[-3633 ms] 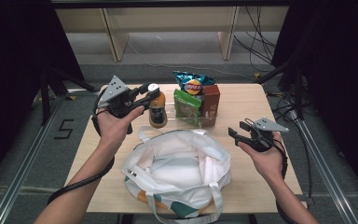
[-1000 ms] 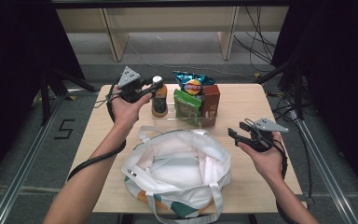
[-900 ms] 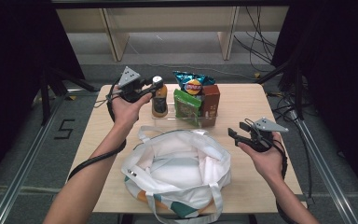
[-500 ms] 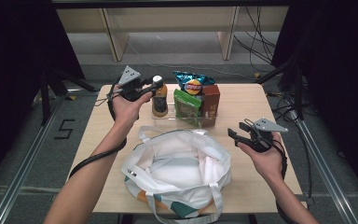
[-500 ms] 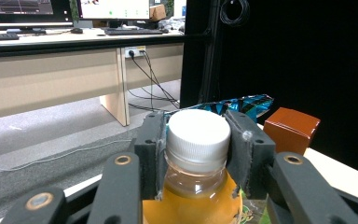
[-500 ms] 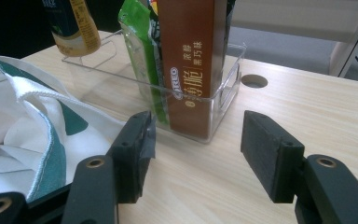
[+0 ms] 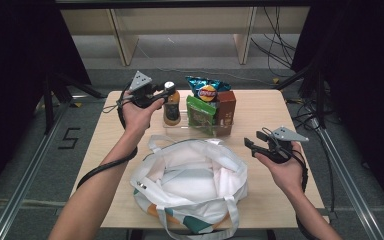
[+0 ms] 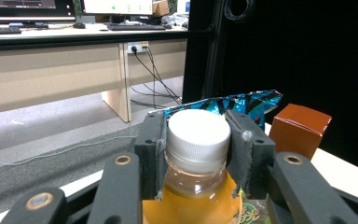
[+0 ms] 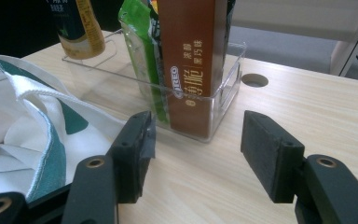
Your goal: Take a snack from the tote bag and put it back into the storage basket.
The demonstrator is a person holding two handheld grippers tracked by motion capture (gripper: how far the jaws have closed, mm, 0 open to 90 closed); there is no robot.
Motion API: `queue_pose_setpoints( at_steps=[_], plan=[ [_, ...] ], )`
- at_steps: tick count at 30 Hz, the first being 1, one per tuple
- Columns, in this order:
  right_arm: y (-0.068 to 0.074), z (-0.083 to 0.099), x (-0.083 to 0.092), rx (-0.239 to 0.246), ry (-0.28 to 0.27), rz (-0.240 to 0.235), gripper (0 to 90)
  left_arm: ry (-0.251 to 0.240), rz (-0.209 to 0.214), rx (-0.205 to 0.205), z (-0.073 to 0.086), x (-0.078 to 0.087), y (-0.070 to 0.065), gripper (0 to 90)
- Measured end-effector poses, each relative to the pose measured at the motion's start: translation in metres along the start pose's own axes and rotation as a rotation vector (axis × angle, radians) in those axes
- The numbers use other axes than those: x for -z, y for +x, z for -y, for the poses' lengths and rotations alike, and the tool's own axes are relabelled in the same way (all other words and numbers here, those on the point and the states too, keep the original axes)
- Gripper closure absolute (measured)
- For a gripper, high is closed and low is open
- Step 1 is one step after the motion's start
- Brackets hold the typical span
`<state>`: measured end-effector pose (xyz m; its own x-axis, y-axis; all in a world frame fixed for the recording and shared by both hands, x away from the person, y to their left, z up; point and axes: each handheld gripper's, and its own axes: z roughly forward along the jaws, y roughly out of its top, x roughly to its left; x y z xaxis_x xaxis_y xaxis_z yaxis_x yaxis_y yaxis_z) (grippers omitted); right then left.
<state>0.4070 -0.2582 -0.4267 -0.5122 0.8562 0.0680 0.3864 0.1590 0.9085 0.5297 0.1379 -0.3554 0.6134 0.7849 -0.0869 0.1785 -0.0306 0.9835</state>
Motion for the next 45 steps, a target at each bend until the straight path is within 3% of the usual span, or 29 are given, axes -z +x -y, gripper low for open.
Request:
queue_pose_setpoints(
  at_steps=[5,8,11,12,15,26,41,45],
  plan=[
    [0.0,0.0,0.0,0.0,0.002,0.006,44.3,0.012,-0.013,-0.009,0.004,-0.001,0.002,59.3],
    [-0.003,0.001,-0.001,0.036,-0.009,0.005,44.3,0.015,-0.016,-0.01,0.006,-0.002,0.003,59.3],
    [0.0,0.001,-0.002,0.014,-0.024,0.017,44.3,0.02,-0.015,-0.009,0.008,-0.003,0.003,59.3],
    [-0.002,0.001,-0.002,0.032,-0.023,0.017,44.3,0.022,-0.015,-0.01,0.008,-0.003,0.003,59.3],
    [0.0,0.001,0.0,0.007,0.008,0.004,44.3,0.029,-0.014,-0.008,0.01,-0.004,0.003,59.3],
    [-0.003,0.002,-0.001,0.049,0.002,0.001,44.2,0.037,-0.005,-0.022,0.017,-0.009,0.004,59.3],
    [0.0,0.002,-0.001,0.022,0.014,0.001,44.1,0.077,-0.016,-0.035,0.035,-0.012,0.005,59.2],
    [-0.002,0.002,-0.002,0.046,0.004,0.003,44.1,0.087,-0.02,-0.028,0.039,-0.012,0.006,59.2]
  ],
)
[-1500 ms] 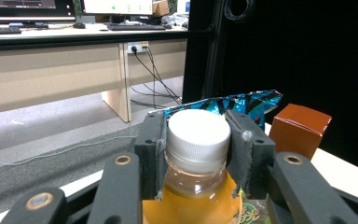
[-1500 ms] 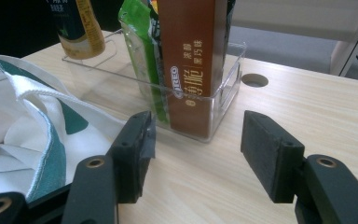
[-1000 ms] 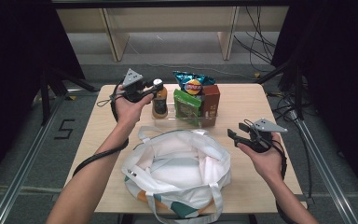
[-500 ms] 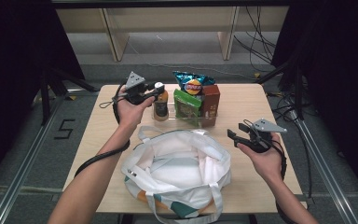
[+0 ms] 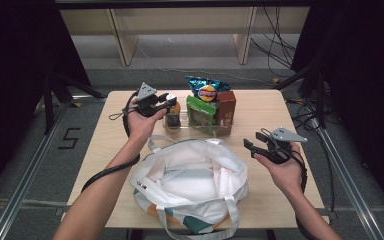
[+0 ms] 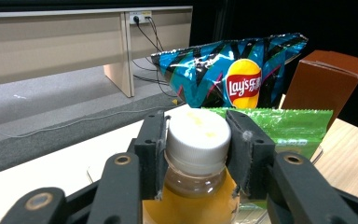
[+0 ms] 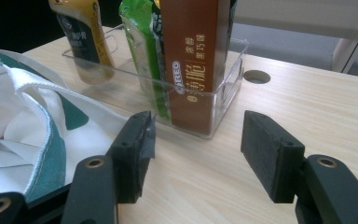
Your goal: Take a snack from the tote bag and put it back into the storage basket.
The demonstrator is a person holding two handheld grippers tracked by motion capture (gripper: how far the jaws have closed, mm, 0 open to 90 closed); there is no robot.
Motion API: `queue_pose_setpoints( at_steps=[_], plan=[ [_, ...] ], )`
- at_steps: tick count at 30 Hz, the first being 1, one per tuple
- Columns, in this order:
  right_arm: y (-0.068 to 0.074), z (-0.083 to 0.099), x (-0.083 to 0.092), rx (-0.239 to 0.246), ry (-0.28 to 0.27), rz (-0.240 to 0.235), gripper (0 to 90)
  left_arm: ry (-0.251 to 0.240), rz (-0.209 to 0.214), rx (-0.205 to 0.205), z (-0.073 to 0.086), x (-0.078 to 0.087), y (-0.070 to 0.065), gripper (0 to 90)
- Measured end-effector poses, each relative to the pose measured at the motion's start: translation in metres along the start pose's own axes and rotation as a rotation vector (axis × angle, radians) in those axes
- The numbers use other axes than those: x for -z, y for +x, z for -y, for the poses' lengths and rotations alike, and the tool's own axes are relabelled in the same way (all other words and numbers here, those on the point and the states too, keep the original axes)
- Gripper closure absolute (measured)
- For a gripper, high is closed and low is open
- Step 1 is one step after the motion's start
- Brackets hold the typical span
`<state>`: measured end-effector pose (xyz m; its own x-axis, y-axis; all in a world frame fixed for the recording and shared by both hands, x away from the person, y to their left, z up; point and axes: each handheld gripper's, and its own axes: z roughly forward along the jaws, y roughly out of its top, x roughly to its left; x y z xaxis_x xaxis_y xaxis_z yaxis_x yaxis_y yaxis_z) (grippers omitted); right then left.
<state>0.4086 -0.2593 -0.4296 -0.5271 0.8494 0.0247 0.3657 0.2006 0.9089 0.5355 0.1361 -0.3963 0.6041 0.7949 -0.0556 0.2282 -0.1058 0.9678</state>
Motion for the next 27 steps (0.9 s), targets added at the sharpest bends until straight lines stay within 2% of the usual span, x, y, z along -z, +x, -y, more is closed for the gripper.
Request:
queue_pose_setpoints(
  at_steps=[4,6,8,10,13,18,19,25,27],
  plan=[
    [0.0,0.0,0.0,-0.001,0.001,0.0,44.1,0.008,0.001,0.004,0.002,0.0,0.0,59.2],
    [0.002,0.0,0.001,-0.032,0.009,-0.003,44.1,0.008,-0.001,0.007,0.003,0.0,0.0,59.2],
    [0.001,0.0,0.0,-0.015,-0.001,-0.012,44.1,0.01,0.0,0.003,0.003,-0.001,0.0,59.2],
    [0.0,0.0,0.0,0.001,-0.001,0.001,44.1,0.011,0.002,0.001,0.004,-0.001,0.0,59.2],
    [0.002,0.0,0.001,-0.024,0.01,-0.003,44.1,0.016,0.001,0.002,0.006,-0.002,0.001,59.2],
    [0.0,0.0,0.0,-0.001,0.001,0.001,44.0,0.021,-0.001,0.003,0.007,-0.003,0.001,59.2],
    [0.002,0.0,0.0,-0.022,0.009,-0.003,44.0,0.02,-0.001,0.007,0.007,-0.003,0.001,59.2],
    [0.001,0.001,0.0,-0.015,0.011,-0.002,44.0,0.029,-0.002,0.006,0.01,-0.005,0.001,59.2],
    [0.003,0.001,-0.001,-0.043,0.005,-0.013,44.0,0.032,-0.001,0.01,0.011,-0.005,0.001,59.2]
  ],
)
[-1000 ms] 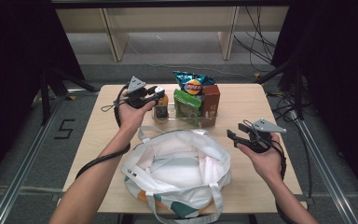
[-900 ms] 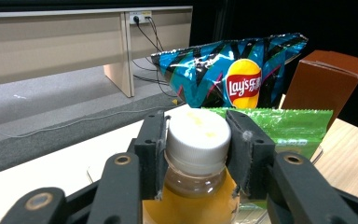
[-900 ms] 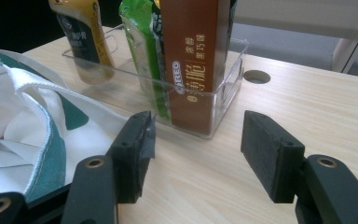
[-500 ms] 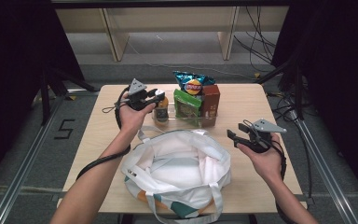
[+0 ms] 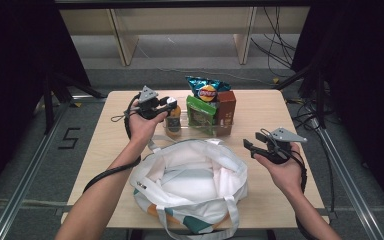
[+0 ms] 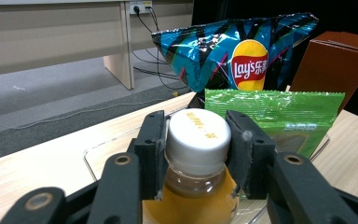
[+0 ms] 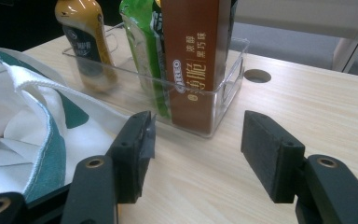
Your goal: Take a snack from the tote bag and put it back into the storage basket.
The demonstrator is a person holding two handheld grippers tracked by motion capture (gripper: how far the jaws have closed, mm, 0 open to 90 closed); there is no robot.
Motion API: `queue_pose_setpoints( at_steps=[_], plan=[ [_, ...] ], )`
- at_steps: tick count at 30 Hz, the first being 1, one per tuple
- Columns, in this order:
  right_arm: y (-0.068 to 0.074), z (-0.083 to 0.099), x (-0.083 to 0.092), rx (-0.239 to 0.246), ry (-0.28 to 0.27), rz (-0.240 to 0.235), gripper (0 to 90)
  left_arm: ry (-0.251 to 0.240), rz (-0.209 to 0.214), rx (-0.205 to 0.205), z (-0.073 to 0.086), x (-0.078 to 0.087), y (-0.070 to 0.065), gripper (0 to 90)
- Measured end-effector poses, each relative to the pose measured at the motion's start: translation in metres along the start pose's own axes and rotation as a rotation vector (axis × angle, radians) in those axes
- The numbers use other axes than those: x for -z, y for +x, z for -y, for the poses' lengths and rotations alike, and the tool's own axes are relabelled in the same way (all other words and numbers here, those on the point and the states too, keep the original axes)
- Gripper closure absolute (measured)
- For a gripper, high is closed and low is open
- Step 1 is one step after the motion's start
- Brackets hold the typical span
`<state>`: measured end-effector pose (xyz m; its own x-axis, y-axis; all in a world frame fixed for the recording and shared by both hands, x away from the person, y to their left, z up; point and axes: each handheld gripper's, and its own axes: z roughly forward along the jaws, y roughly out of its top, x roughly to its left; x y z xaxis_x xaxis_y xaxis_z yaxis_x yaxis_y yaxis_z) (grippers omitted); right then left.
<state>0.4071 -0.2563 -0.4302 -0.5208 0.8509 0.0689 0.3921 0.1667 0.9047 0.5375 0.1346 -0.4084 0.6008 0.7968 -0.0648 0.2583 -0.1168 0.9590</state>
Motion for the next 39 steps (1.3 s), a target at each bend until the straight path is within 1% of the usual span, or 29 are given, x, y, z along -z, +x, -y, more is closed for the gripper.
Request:
queue_pose_setpoints(
  at_steps=[1,2,3,5,7,8,10,11,13,14,18,19,20,21,22,23,25,26,27,28,29,30,32,33,34,36,37,38,39],
  plan=[
    [-0.0001,0.0,-0.0002,0.002,-0.001,0.003,44.0,0.002,0.0,0.0,0.0007,-0.0001,0.0002,59.2],
    [-0.001,-0.0003,-0.0002,0.015,-0.004,0.007,43.9,0.005,0.001,0.0,0.0015,-0.0002,0.0004,59.2],
    [0.0001,0.0,0.0,0.0,-0.001,0.003,43.9,0.016,0.001,0.021,0.0028,0.0002,-0.0007,59.2],
    [-0.0001,0.0001,0.0001,0.001,0.001,0.0,43.9,0.018,0.0,0.022,0.004,-0.0002,-0.0003,59.1],
    [-0.0017,0.0005,-0.0007,0.026,-0.007,0.004,43.9,0.016,0.001,0.024,0.0046,-0.0004,0.0,59.1],
    [-0.0009,0.0006,-0.0007,0.016,-0.006,0.002,43.9,0.016,0.0,0.025,0.0045,-0.0004,0.0,59.1],
    [-0.0007,0.0005,-0.001,0.015,-0.007,0.006,43.9,0.019,0.001,0.02,0.0043,-0.0003,-0.0001,59.1],
    [-0.0019,0.0003,-0.0009,0.031,-0.009,0.007,43.9,0.019,0.0,0.019,0.0043,-0.0002,-0.0001,59.1],
    [-0.0015,0.0004,-0.0008,0.027,-0.008,0.003,43.9,0.015,-0.003,0.026,0.0049,-0.0001,0.0002,59.1],
    [-0.0009,0.0003,-0.0014,0.017,-0.013,0.01,43.8,0.014,-0.002,0.027,0.0054,0.0,0.0009,59.0],
    [-0.0011,0.0002,-0.0006,0.023,0.001,0.013,43.8,0.015,-0.003,0.037,0.0061,0.0011,0.0039,58.7],
    [-0.0009,0.0001,-0.0002,0.022,0.006,0.017,43.8,0.013,0.002,0.04,0.0065,0.0012,0.0044,58.7],
    [-0.0019,-0.0002,-0.0002,0.031,0.006,0.022,43.8,0.012,0.002,0.036,0.0067,0.0013,0.0041,58.6],
    [-0.002,0.0002,-0.0015,0.033,-0.005,0.019,43.8,0.017,-0.001,0.026,0.0067,0.0013,0.0037,58.5],
    [-0.002,0.0002,-0.0005,0.037,0.004,0.024,43.8,0.019,-0.003,0.022,0.0067,0.0012,0.0034,58.2],
    [-0.0017,0.0002,-0.0003,0.039,0.003,0.01,43.8,0.021,-0.005,0.025,0.0067,0.0009,0.0031,57.7],
    [-0.0015,0.0,-0.0005,0.036,0.003,0.017,43.7,0.03,-0.005,0.028,0.0068,0.0005,0.0028,55.2],
    [-0.0005,0.0,-0.0005,0.027,0.001,0.01,43.7,0.032,-0.006,0.027,0.0068,0.0004,0.0027,54.2],
    [-0.0017,-0.0003,-0.0001,0.041,-0.002,0.005,43.7,0.033,-0.006,0.026,0.0067,0.0003,0.0027,53.6],
    [0.0002,-0.0009,0.0001,0.009,-0.006,0.005,43.7,0.034,-0.007,0.029,0.0065,0.0005,0.0026,52.9],
    [0.0012,-0.0008,0.0007,-0.004,0.0,0.013,43.7,0.035,-0.007,0.036,0.0065,0.0006,0.0025,51.7],
    [0.0017,-0.0004,-0.0001,-0.01,-0.016,0.022,43.7,0.034,-0.007,0.04,0.0065,0.0007,0.0025,50.4],
    [0.001,-0.0002,-0.0007,-0.003,-0.027,0.026,43.6,0.035,-0.008,0.042,0.0065,0.001,0.0024,48.1],
    [0.0013,-0.0002,-0.0007,-0.006,-0.026,0.025,43.6,0.036,-0.005,0.042,0.0066,0.0012,0.0023,47.0],
    [0.0004,0.0002,-0.0008,0.008,-0.023,0.024,43.6,0.038,-0.005,0.042,0.0068,0.0015,0.0017,46.0],
    [0.0002,0.0,-0.0002,0.011,-0.013,0.019,43.6,0.04,-0.008,0.042,0.0072,0.0025,0.0007,43.2],
    [0.0004,0.0002,-0.0008,0.008,-0.023,0.023,43.6,0.04,-0.008,0.043,0.0074,0.0033,0.0006,41.4],
    [0.0006,0.0002,-0.0009,0.007,-0.025,0.026,43.6,0.035,-0.009,0.053,0.0076,0.0038,0.0001,39.6],
    [0.0013,-0.0001,-0.0007,-0.005,-0.023,0.025,43.6,0.035,-0.01,0.054,0.0073,0.0049,0.0001,37.8]
  ],
)
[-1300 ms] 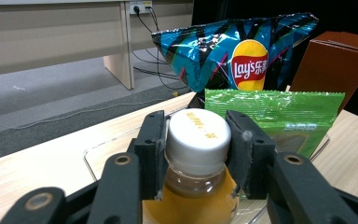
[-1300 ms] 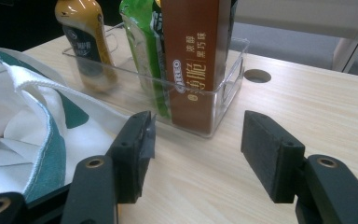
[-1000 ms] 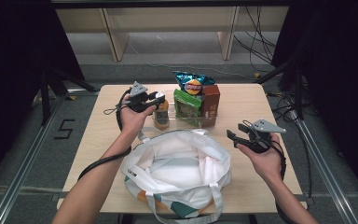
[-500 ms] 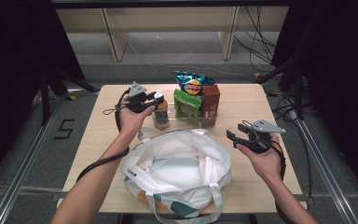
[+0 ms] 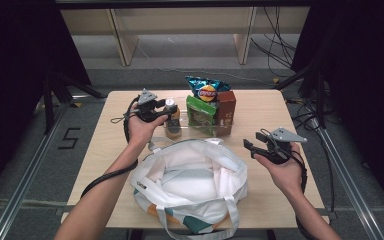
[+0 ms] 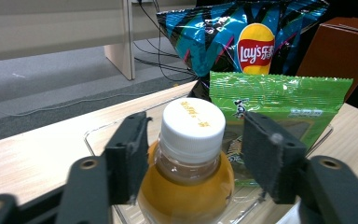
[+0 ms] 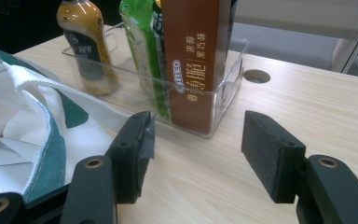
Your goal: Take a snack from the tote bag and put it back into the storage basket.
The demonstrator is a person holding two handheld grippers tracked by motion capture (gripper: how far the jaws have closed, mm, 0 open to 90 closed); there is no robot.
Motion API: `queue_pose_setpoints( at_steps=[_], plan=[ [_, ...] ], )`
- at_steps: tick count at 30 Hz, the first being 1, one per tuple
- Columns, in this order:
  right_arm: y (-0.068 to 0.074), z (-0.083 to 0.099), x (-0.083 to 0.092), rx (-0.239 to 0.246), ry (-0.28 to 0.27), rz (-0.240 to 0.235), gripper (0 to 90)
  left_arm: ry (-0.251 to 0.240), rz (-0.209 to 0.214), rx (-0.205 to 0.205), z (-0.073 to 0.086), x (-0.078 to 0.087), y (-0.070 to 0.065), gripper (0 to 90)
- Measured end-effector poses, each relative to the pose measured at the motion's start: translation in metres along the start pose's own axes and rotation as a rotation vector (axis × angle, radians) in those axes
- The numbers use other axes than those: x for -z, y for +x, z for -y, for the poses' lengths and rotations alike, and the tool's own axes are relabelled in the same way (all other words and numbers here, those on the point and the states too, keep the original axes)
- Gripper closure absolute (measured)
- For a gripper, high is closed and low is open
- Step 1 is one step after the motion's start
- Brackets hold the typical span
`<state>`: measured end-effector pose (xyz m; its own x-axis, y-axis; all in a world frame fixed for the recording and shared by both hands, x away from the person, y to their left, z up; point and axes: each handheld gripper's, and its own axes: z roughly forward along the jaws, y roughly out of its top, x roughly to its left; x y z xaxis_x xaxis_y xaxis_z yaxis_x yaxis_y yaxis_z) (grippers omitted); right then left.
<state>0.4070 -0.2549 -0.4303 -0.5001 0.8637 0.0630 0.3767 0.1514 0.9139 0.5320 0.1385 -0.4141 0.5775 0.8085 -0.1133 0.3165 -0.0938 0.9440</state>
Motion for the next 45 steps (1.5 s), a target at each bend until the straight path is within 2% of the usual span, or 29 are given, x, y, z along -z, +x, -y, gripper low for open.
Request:
queue_pose_setpoints(
  at_steps=[3,4,5,6,9,11,13,16,18,19,20,23,27,29,30,31,33,35,38,39,41,42,43,44,45],
  plan=[
    [0.0,0.0,0.0,-0.004,0.006,-0.004,43.6,-0.005,0.002,0.005,-0.002,0.003,-0.001,32.4],
    [-0.001,-0.001,0.001,0.005,0.024,-0.017,43.6,-0.004,0.003,0.009,-0.002,0.004,-0.002,31.1],
    [-0.002,0.0,0.001,0.029,0.022,-0.008,43.6,-0.005,0.002,0.008,-0.003,0.005,-0.003,30.0],
    [-0.002,0.0,0.0,0.03,0.024,-0.006,43.6,-0.005,0.003,0.005,-0.003,0.007,-0.003,29.2],
    [-0.001,-0.001,0.001,0.005,0.023,-0.016,43.6,-0.005,-0.003,0.007,-0.004,0.012,-0.005,28.2],
    [0.0,-0.001,0.002,0.0,0.02,-0.007,43.6,-0.009,-0.005,0.009,-0.005,0.016,-0.006,28.0],
    [-0.003,-0.001,0.002,0.031,0.027,-0.01,43.6,-0.007,0.004,0.007,-0.004,0.02,-0.006,27.7],
    [-0.001,0.001,0.0,0.019,0.001,0.002,43.5,-0.013,0.01,0.001,-0.004,0.027,-0.009,27.6],
    [-0.002,0.0,0.001,0.022,0.019,-0.012,43.5,-0.017,0.007,0.006,-0.004,0.032,-0.01,27.7],
    [-0.001,0.0,0.0,0.019,0.011,-0.012,43.6,-0.019,0.009,0.005,-0.004,0.035,-0.011,27.7],
    [0.0,-0.001,0.001,0.002,0.019,-0.013,43.6,-0.019,0.011,0.003,-0.004,0.037,-0.012,27.7],
    [-0.001,-0.001,0.002,0.016,0.017,-0.003,43.5,-0.023,0.014,-0.004,-0.003,0.046,-0.014,27.8],
    [-0.001,-0.001,0.001,0.008,0.019,-0.016,43.4,-0.026,0.02,-0.001,-0.001,0.053,-0.016,27.8],
    [-0.003,0.0,0.0,0.041,0.022,-0.009,43.3,-0.033,0.033,0.013,0.002,0.061,-0.016,27.5],
    [-0.002,0.0,0.001,0.029,0.033,-0.002,43.2,-0.042,0.032,0.019,0.004,0.063,-0.016,27.6],
    [0.0,0.0,0.002,0.013,0.04,-0.015,43.3,-0.043,0.031,0.014,0.005,0.066,-0.016,27.6],
    [0.0,-0.001,0.002,0.015,0.03,-0.008,43.3,-0.049,0.033,0.022,0.007,0.072,-0.016,27.6],
    [-0.002,-0.001,0.001,0.046,0.022,-0.004,43.2,-0.048,0.036,0.016,0.01,0.077,-0.017,27.5],
    [-0.003,-0.001,0.001,0.052,0.013,0.002,43.2,-0.058,0.041,0.018,0.014,0.086,-0.018,27.6],
    [-0.001,0.0,0.002,0.016,0.023,-0.009,43.2,-0.057,0.043,0.015,0.016,0.088,-0.018,27.6],
    [0.0,0.0,0.002,0.017,0.029,-0.009,43.2,-0.06,0.047,0.025,0.019,0.093,-0.018,27.7],
    [-0.002,0.0,0.001,0.034,0.023,-0.001,43.2,-0.06,0.049,0.027,0.02,0.096,-0.019,27.7],
    [-0.002,0.0,0.001,0.036,0.027,-0.013,43.2,-0.062,0.053,0.027,0.021,0.098,-0.02,27.7],
    [-0.001,0.0,0.002,0.035,0.029,-0.015,43.2,-0.061,0.056,0.025,0.022,0.101,-0.022,27.7],
    [0.0,0.0,0.001,0.014,0.03,-0.007,43.2,-0.06,0.057,0.026,0.024,0.103,-0.024,27.7]
  ],
)
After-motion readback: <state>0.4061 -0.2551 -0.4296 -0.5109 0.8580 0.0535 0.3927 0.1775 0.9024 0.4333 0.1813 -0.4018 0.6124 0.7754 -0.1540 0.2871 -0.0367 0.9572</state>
